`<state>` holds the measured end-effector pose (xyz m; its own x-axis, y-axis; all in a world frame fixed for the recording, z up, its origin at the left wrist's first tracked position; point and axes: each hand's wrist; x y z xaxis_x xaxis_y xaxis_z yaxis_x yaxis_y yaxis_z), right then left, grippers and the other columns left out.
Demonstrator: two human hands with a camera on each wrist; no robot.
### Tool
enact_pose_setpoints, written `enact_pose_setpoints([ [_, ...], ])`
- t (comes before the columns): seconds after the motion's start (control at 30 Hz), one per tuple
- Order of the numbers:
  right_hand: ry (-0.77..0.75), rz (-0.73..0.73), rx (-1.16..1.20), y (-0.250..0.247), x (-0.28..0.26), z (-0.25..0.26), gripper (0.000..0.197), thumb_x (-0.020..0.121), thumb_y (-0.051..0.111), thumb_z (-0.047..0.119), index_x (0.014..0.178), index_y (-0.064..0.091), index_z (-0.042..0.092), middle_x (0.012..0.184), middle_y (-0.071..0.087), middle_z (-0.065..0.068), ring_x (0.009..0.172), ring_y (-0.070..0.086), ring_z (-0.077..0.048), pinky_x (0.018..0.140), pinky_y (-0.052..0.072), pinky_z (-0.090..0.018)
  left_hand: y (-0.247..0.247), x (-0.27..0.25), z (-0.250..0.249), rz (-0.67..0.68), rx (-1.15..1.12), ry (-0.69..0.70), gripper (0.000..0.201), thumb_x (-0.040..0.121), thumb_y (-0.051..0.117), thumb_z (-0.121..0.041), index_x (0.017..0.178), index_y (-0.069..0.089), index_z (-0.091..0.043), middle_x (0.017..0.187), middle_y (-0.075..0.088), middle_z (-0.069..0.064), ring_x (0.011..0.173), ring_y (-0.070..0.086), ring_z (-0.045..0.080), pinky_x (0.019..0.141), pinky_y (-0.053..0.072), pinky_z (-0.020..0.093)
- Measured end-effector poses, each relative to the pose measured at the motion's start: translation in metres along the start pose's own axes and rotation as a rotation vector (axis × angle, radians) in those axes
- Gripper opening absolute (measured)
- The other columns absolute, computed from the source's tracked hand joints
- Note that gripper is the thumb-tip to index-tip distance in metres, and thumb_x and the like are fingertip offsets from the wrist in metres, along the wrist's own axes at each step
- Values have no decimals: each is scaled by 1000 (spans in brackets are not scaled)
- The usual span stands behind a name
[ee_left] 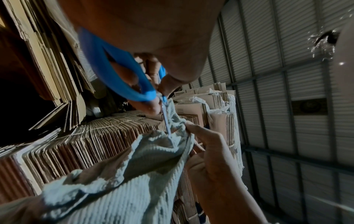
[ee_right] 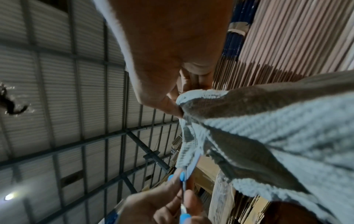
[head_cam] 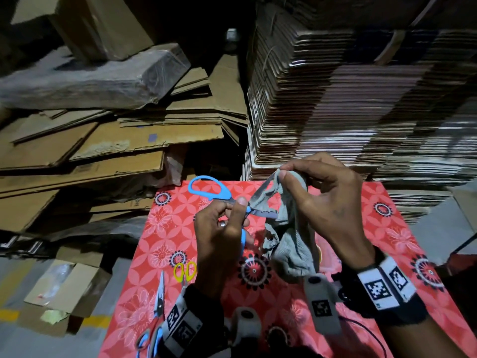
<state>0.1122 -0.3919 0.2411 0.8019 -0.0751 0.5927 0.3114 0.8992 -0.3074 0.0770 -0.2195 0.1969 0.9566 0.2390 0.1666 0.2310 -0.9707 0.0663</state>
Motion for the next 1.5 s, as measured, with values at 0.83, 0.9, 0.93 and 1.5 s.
enact_pose_setpoints([
  [0.83, -156, 93, -189, 7, -11, -5, 8, 84, 82, 4, 90, 83, 9, 81, 67, -1, 70, 60, -9, 64, 46, -13, 0, 3, 11, -9, 227, 112, 40, 96, 69, -27, 65, 61, -3, 50, 55, 7, 38, 64, 15, 36, 39, 29],
  [0.9, -135, 58, -203, 5, -10, -4, 11, 83, 82, 1, 90, 83, 9, 80, 66, -1, 71, 59, -8, 65, 43, -11, 0, 5, 11, -17, 213, 104, 41, 97, 70, -25, 65, 61, -1, 50, 54, 8, 38, 64, 16, 37, 39, 23],
  [0.93, -140, 83, -213, 8, -13, -2, 11, 84, 82, 1, 90, 82, 10, 81, 66, -1, 71, 60, -8, 65, 45, -14, 0, 5, 10, -16, 213, 104, 41, 98, 71, -21, 65, 60, 0, 50, 54, 7, 38, 63, 15, 38, 39, 21],
  [1.5, -68, 31, -161, 3, -5, -13, 10, 87, 80, 5, 90, 82, 15, 81, 65, 4, 74, 61, -8, 66, 46, -18, 3, 5, 9, 8, 58, -28, 37, 101, 68, -13, 71, 59, 8, 51, 46, 12, 37, 59, 21, 40, 41, 22],
])
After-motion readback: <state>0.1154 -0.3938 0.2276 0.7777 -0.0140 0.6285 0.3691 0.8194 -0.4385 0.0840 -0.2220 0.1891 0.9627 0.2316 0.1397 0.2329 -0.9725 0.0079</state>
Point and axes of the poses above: each hand's wrist, its own x-axis towards the middle knuckle, its own y-axis out of the palm, z = x × y
